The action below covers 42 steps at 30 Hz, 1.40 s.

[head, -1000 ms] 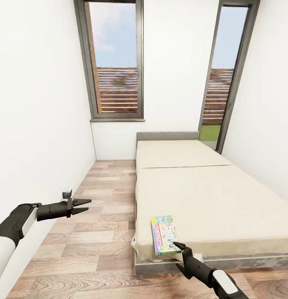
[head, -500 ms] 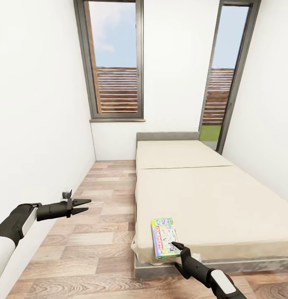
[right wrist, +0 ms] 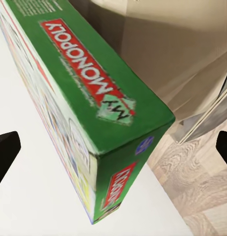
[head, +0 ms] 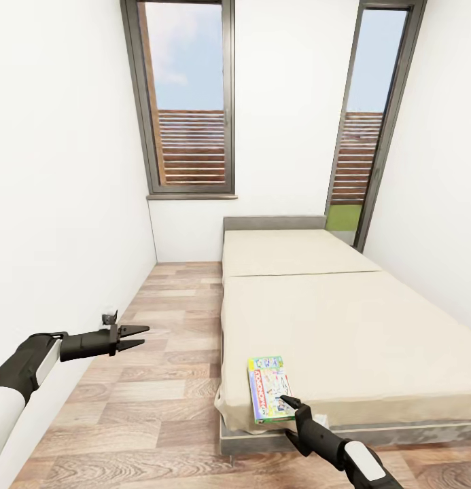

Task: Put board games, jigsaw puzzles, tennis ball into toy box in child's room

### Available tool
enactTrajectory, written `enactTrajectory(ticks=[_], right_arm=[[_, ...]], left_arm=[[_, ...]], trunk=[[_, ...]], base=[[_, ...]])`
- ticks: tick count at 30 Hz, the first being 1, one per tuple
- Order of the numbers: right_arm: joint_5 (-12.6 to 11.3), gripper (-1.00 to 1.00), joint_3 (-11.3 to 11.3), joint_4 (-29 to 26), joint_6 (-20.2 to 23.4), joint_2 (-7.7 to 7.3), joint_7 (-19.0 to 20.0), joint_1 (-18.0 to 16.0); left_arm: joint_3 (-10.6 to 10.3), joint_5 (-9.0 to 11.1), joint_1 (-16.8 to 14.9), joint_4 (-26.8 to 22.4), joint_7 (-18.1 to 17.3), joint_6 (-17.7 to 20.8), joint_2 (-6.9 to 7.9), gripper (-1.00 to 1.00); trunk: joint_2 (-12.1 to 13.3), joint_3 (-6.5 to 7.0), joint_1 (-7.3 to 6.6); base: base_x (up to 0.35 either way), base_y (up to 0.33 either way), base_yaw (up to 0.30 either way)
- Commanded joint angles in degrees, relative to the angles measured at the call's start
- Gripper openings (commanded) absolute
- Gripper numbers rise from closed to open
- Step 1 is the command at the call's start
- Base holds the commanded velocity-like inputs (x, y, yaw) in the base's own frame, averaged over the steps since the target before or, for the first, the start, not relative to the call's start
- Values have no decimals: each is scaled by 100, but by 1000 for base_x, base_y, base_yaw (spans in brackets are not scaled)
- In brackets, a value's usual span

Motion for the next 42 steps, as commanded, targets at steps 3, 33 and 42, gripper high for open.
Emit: enactTrajectory(ticks=[3,33,42], right_arm=[[-8,-100,-33,1,40,5,2,-5],[-7,-100,-24,-17,40,38,19,-3],[1,-100,-24,-23,33,40,19,-3]], left_arm=[[-2,13,-3,1,-9,54,0,100],[-3,14,-3,3,-23,54,-1,100],[-3,13,-3,4,-21,54,-1,100]], trunk=[[-3,-6,-1],[679,299,-374],[1040,461,-572]], base=[[0,0,0],[0,0,0],[0,0,0]])
